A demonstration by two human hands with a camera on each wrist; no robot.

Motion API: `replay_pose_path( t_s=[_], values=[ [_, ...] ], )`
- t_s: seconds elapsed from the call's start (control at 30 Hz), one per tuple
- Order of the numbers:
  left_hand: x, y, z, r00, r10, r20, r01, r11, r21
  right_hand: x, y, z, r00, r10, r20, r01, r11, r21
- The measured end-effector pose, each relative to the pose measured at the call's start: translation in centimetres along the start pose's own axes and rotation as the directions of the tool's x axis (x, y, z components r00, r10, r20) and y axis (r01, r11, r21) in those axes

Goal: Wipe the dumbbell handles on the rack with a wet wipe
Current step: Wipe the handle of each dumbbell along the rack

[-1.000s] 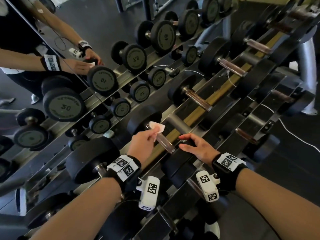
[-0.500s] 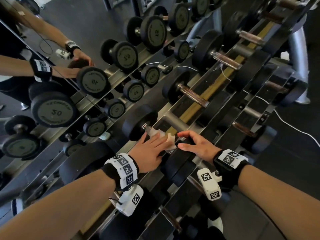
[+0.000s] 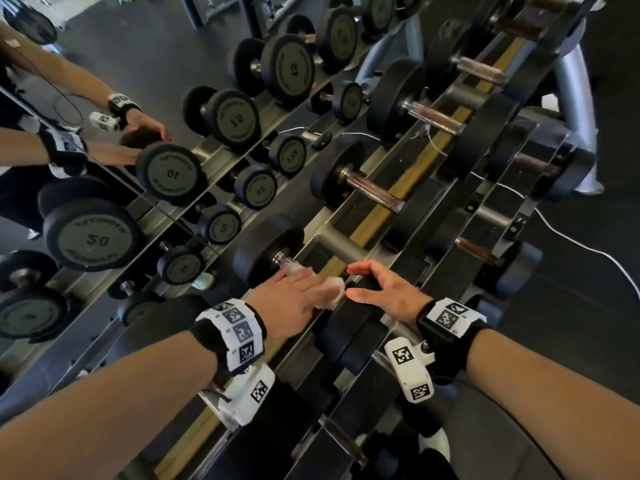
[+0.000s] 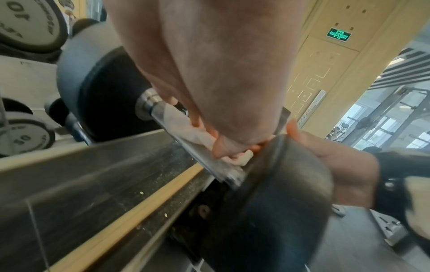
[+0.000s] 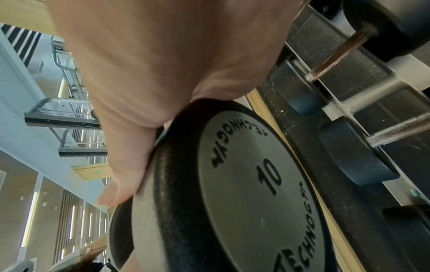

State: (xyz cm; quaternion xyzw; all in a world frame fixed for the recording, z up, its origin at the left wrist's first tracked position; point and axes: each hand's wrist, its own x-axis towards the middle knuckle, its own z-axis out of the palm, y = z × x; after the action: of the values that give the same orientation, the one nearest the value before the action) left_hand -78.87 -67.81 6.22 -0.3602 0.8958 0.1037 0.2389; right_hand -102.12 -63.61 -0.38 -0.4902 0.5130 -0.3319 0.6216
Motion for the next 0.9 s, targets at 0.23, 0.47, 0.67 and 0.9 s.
replay_pose_path(
  t_s=[0.23,0.47,0.67,0.9],
  values=[
    [0.7,-0.2,-0.8,0.998,0.037,0.048,-0.036,0.999,-0.019,-0.2,-0.1,-0.1,1.0,0.011,0.009,-0.011,1.0,-0.005],
    [0.5,-1.7,-2.0,0.999,0.034,0.009,-0.033,0.999,-0.028,-0.4,-0.3,-0.2,1.0,0.019,0.015,-0.019,1.0,-0.013],
    [0.3,-1.4,-0.8,0.996,-0.077,-0.04,0.076,0.997,-0.03,-0.5,-0.5,-0.2,1.0,0.017,0.025,-0.017,1.0,-0.012],
    [0.3,-0.7,-0.4,0.996,-0.026,-0.09,0.025,1.0,-0.014,-0.5,-0.6,-0.1,0.999,0.019,0.03,-0.02,1.0,0.01]
  ],
)
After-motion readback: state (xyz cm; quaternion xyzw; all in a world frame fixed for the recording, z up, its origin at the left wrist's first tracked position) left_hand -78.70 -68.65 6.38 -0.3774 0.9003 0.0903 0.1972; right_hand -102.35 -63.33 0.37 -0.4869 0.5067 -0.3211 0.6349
